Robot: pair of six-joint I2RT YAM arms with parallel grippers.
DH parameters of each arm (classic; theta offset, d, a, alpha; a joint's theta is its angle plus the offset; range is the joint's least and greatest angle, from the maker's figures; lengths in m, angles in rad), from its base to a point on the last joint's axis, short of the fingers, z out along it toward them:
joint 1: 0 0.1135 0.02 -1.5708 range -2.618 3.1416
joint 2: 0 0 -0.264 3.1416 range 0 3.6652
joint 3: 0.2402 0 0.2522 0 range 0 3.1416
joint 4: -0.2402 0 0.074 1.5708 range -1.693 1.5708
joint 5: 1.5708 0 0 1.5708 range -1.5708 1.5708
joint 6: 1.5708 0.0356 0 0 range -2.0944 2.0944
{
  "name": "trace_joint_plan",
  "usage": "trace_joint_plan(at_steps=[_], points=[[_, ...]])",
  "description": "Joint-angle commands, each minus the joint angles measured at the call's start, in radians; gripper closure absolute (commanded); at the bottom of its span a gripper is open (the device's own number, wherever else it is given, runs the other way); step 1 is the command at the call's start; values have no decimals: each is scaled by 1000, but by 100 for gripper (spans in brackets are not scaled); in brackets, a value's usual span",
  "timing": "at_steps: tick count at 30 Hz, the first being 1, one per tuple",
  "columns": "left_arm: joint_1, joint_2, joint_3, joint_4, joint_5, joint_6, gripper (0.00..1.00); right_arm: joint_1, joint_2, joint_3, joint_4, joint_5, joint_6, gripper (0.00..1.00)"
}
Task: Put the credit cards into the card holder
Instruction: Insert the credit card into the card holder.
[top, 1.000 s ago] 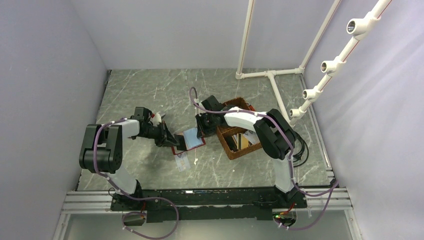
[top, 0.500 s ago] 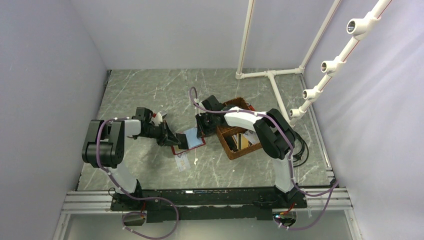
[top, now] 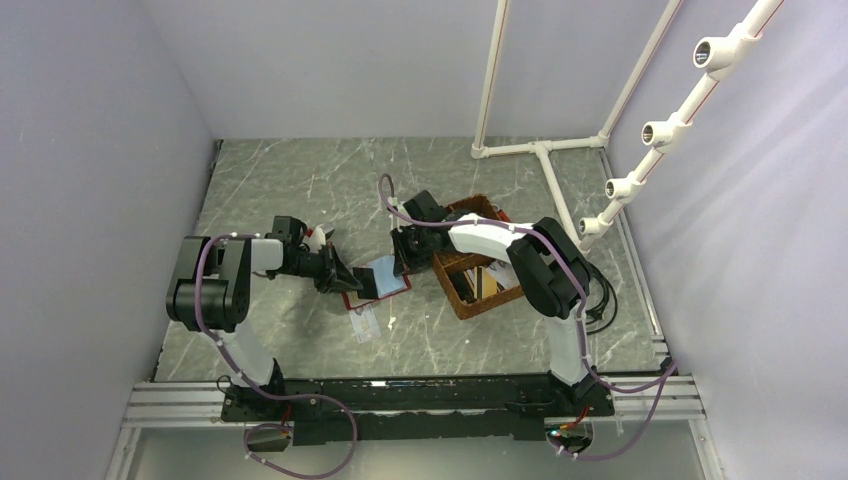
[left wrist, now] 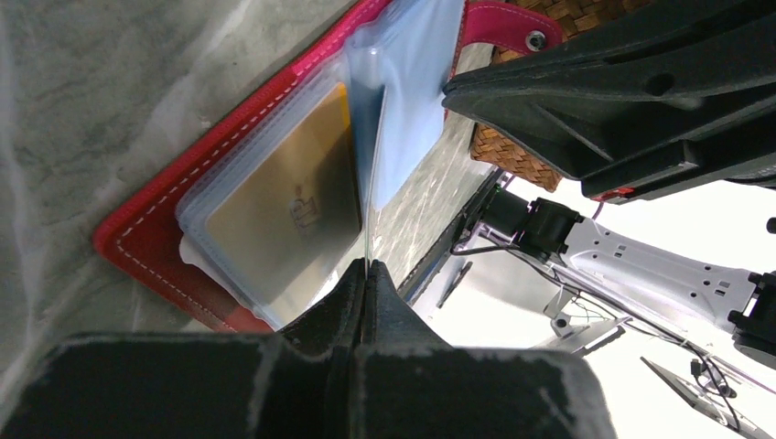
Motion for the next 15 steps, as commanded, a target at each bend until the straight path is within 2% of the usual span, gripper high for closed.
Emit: trace_joint_plan(at_steps=[1, 15], points=[[1, 13, 9, 11, 22, -2, 100, -3, 24, 1, 11, 36, -29, 100], [1, 38, -10, 85, 23, -61, 100, -3, 25, 0, 13, 34, -33, 100]])
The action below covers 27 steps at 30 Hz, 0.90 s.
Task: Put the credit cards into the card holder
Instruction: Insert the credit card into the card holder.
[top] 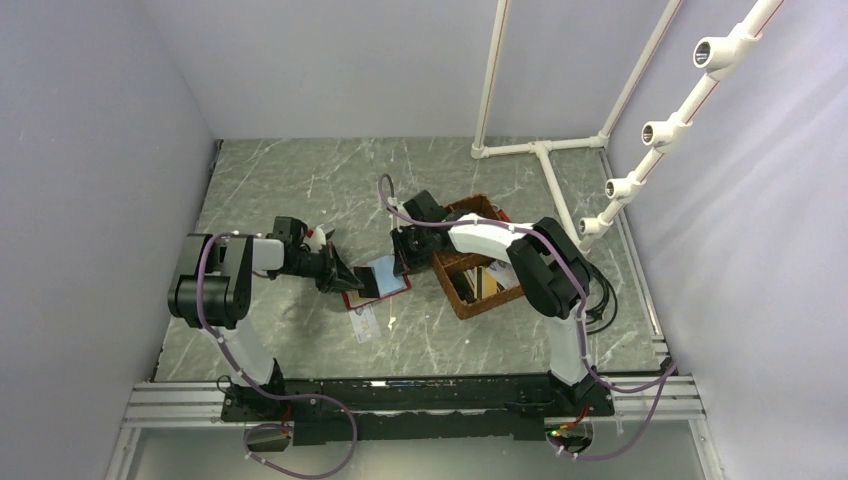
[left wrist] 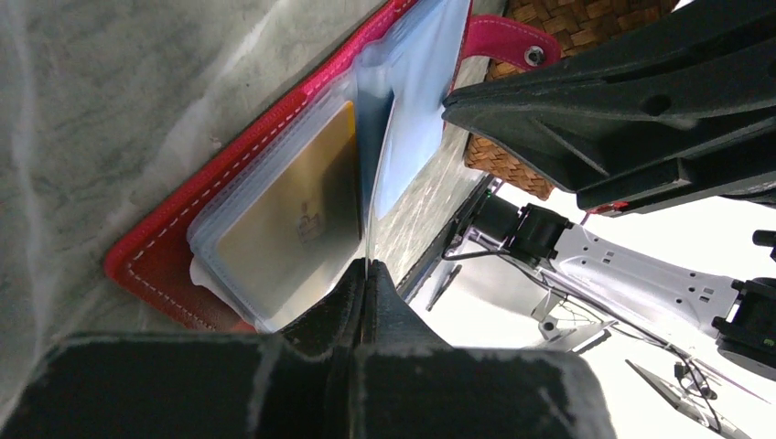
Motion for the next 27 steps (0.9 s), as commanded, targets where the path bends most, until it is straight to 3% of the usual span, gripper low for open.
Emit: trace_joint_plan(at_steps=[1, 22, 27], points=[[1, 14, -6, 58, 14, -34, 100, -3, 27, 1, 12, 33, -31, 100], [-42, -16, -83, 287, -101, -215, 100, -3, 31, 23, -32, 13, 1, 100], [-54, -29, -114, 300, -154, -224, 100, -18, 6, 61, -117, 21, -5, 75]])
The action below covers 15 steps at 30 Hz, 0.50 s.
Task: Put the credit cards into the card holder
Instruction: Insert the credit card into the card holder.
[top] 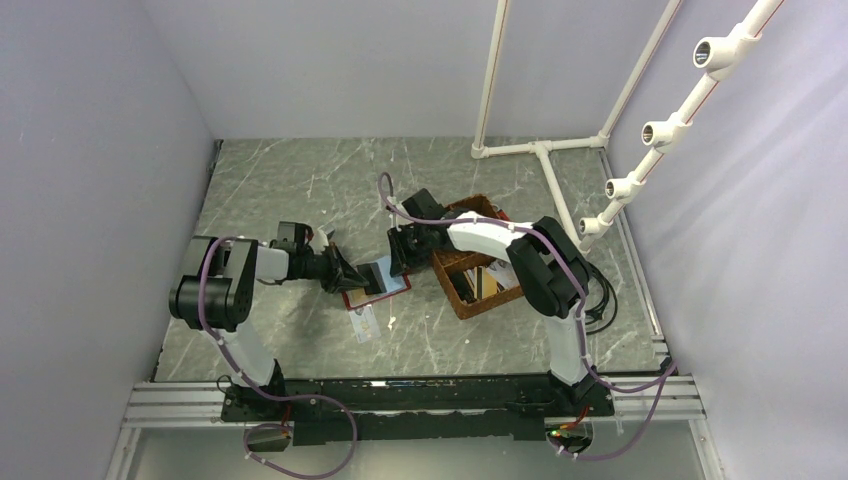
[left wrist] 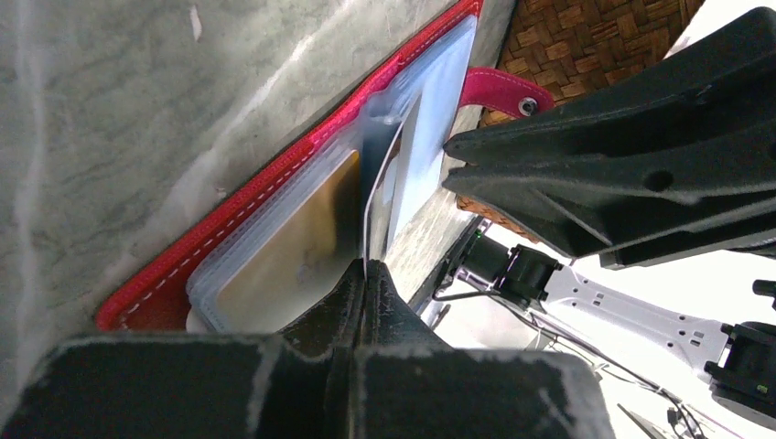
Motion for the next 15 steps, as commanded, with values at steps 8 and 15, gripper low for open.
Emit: trace_joint_plan(at_steps=[8, 15], points=[[-48, -5, -9, 30, -117, -18, 100, -31, -10, 49, -122, 34, -25, 63], [-77, -28, 0, 21, -169, -36, 100, -38, 5, 38, -112, 19, -27, 65]])
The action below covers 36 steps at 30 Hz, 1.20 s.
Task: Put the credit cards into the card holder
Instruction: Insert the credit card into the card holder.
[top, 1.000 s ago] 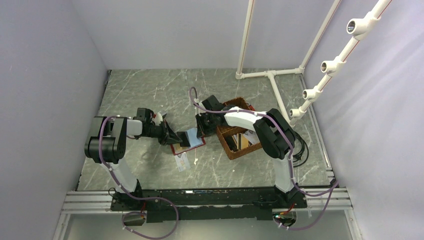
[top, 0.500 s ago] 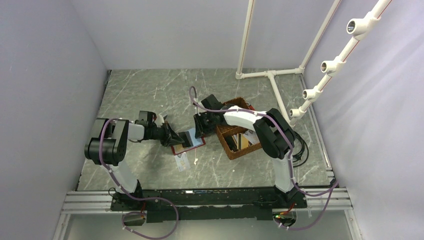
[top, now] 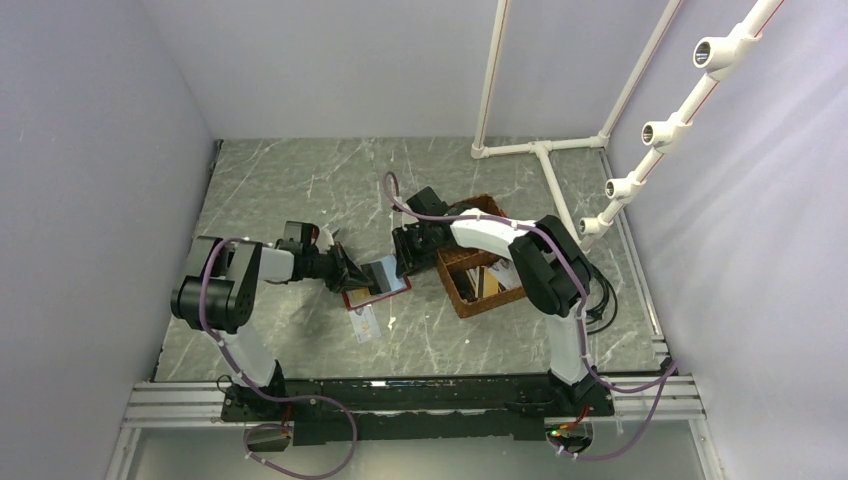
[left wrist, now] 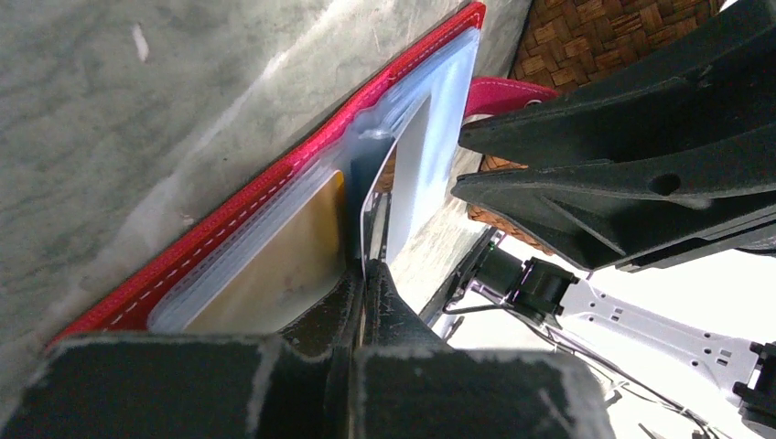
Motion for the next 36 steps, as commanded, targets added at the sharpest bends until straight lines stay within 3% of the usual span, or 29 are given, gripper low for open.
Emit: trace_joint_plan(at_steps=[1, 4, 7, 12, 16, 21, 32, 36], points=[[-35, -22, 12, -26, -117, -7, 100, -15, 14, 15, -14, -10, -12, 69], [-70, -26, 31, -26, -158, -27, 100, 0, 48, 26, -1, -37, 2, 78], [-121, -32, 59, -25, -206, -47, 97, 20, 56, 24, 21, -52, 11, 82], [-136, -78, 88, -207, -293, -15, 66, 10, 49, 11, 12, -11, 4, 85], [-137, -134, 86, -268, -314, -1, 56, 4, 42, 2, 12, -6, -8, 87], [-139, -175, 101, -318, -357, 16, 54, 4, 37, -1, 25, -22, -8, 90], [-196, -38, 203, -262, -320, 7, 74, 13, 26, 1, 39, -48, 6, 93], [-199, -97, 193, -329, -371, 38, 67, 13, 9, 11, 12, -9, -12, 93]])
